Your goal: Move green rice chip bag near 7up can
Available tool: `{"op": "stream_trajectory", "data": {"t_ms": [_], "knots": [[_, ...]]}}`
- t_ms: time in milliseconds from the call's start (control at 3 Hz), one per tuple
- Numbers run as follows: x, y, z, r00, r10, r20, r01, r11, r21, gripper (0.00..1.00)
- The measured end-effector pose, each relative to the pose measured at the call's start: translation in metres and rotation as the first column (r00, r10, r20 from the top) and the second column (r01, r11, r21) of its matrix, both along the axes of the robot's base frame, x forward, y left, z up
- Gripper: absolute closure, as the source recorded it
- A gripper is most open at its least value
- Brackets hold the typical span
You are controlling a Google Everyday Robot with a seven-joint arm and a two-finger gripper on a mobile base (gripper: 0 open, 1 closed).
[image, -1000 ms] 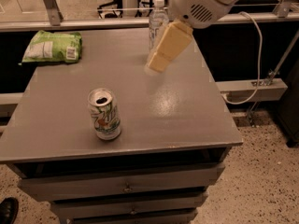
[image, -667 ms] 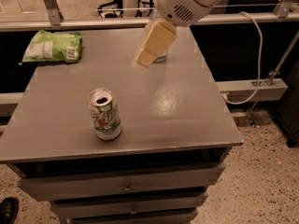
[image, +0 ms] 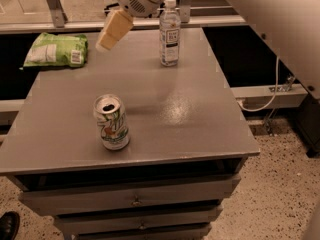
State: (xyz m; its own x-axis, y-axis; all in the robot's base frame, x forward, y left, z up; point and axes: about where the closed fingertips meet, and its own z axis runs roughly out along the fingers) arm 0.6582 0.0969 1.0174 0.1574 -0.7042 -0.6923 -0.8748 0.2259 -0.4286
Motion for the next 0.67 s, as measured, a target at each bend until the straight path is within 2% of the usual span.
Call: {"op": "stream_trajectory", "data": {"t_ms": [333,667], "knots": [[0.045,0.057,-0.029,0.9992,-0.024,-0.032,0.025,0.999,0.041,0.0],[0.064,0.082,-0.057,0.9927,-0.098,-0.07,0.101,0.994,0.046,0.0]]}}
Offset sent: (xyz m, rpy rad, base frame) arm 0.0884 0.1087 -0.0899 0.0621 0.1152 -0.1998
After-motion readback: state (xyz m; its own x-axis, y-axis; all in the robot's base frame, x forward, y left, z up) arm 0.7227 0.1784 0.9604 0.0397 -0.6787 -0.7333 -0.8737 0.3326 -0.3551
